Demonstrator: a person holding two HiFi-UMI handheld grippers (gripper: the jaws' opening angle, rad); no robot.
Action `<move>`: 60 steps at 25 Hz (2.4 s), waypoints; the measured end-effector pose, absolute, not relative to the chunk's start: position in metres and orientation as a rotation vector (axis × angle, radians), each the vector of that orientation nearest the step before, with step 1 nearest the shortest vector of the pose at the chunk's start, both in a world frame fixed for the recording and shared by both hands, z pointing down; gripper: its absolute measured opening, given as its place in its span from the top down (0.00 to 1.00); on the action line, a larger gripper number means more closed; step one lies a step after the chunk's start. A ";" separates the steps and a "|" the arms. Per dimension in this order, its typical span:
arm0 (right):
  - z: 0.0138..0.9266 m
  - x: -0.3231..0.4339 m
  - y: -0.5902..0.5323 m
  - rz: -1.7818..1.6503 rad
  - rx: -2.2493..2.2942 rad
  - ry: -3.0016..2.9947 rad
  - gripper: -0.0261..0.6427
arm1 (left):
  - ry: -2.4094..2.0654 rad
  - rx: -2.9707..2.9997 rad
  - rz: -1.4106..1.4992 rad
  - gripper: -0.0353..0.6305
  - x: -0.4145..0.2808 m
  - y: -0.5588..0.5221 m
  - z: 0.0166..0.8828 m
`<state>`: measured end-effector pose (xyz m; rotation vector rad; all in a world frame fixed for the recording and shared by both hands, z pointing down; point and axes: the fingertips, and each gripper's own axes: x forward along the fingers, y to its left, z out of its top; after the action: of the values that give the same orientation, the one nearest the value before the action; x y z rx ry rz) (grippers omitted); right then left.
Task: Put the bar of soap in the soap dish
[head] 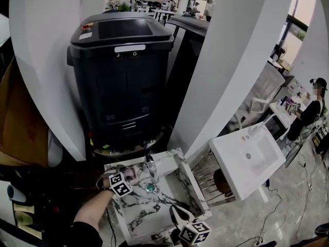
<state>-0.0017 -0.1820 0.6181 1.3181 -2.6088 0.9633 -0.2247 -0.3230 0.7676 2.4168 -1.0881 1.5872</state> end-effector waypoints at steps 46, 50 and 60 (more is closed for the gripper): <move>0.576 -0.023 -0.185 0.715 0.716 -2.859 0.97 | -2.041 2.219 0.438 0.85 -0.202 -0.142 0.572; 0.575 -0.017 -0.180 0.709 0.673 -2.863 0.97 | -2.110 2.133 0.374 0.87 -0.195 -0.119 0.574; 0.585 -0.002 -0.164 0.719 0.581 -2.848 0.97 | -2.191 1.988 0.235 0.87 -0.169 -0.069 0.579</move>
<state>-0.0017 -0.1642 0.5848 0.5814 -2.8483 0.7190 -0.1688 -0.0687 0.5792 1.9875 -2.1914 0.2347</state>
